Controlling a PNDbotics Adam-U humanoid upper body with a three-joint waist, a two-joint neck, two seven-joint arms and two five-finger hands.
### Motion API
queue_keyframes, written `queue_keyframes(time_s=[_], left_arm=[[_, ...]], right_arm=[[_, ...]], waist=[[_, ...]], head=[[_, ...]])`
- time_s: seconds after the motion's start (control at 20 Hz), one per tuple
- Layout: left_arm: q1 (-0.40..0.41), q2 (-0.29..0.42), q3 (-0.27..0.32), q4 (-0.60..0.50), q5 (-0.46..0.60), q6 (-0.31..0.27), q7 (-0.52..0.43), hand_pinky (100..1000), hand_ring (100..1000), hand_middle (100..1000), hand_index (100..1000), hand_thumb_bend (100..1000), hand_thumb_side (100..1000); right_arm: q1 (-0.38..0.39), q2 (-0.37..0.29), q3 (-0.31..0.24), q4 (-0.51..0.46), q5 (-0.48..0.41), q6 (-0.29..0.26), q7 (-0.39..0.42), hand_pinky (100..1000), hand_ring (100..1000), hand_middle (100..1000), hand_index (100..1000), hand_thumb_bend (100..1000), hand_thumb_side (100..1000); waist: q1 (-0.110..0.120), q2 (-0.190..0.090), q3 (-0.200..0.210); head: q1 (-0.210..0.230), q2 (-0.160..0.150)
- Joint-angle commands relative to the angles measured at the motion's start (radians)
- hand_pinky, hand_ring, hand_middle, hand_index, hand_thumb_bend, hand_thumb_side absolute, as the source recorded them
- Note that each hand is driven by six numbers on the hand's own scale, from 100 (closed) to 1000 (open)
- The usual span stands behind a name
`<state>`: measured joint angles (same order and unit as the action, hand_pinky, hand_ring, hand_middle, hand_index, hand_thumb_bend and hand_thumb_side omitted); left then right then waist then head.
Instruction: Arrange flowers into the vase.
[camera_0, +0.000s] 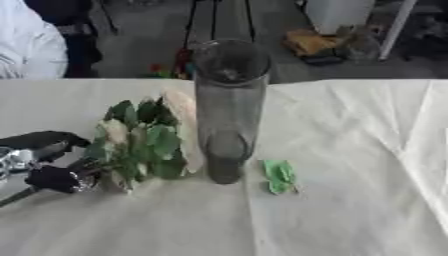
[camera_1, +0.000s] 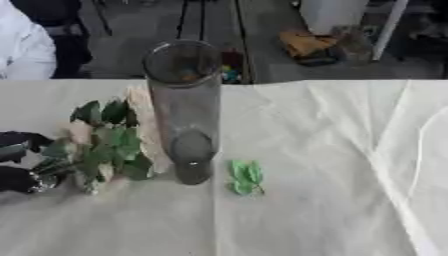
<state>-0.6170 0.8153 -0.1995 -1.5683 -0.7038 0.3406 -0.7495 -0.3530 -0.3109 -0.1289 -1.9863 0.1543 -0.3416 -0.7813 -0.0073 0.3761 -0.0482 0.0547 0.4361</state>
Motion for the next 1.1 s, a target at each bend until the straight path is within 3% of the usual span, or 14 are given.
queue_keyframes(time_s=[0.05, 0.35, 0.65, 0.7, 1.1], left_arm=[[-0.012, 0.014, 0.004, 0.011, 0.01, 0.011, 0.0, 771, 924, 942, 974, 338, 602], [-0.017, 0.007, 0.003, 0.034, 0.024, 0.011, -0.007, 779, 932, 959, 984, 345, 610], [-0.019, -0.006, -0.006, 0.064, 0.016, 0.008, 0.0, 750, 901, 915, 957, 339, 594], [-0.02, -0.007, -0.007, 0.067, 0.014, 0.007, 0.004, 722, 858, 867, 934, 330, 589], [-0.021, -0.011, -0.013, 0.082, 0.012, 0.004, 0.022, 717, 852, 861, 930, 329, 589]], right_arm=[[-0.009, -0.008, -0.001, -0.014, -0.005, -0.005, 0.001, 445, 446, 391, 615, 100, 884], [-0.009, -0.007, -0.002, -0.014, -0.005, -0.005, 0.001, 445, 446, 391, 615, 100, 884], [-0.007, -0.004, -0.001, -0.014, -0.006, -0.002, 0.003, 446, 445, 389, 614, 100, 886], [-0.007, -0.003, 0.0, -0.014, -0.007, -0.002, 0.004, 446, 445, 388, 614, 100, 886], [-0.006, -0.002, 0.0, -0.014, -0.008, -0.001, 0.006, 446, 445, 388, 614, 100, 886]], waist=[[0.0, -0.016, 0.0], [0.0, -0.014, -0.001], [-0.001, -0.011, -0.004], [-0.001, -0.011, -0.005], [-0.002, -0.011, -0.006]], head=[[0.004, -0.013], [0.005, -0.015], [0.009, -0.02], [0.009, -0.021], [0.011, -0.024]])
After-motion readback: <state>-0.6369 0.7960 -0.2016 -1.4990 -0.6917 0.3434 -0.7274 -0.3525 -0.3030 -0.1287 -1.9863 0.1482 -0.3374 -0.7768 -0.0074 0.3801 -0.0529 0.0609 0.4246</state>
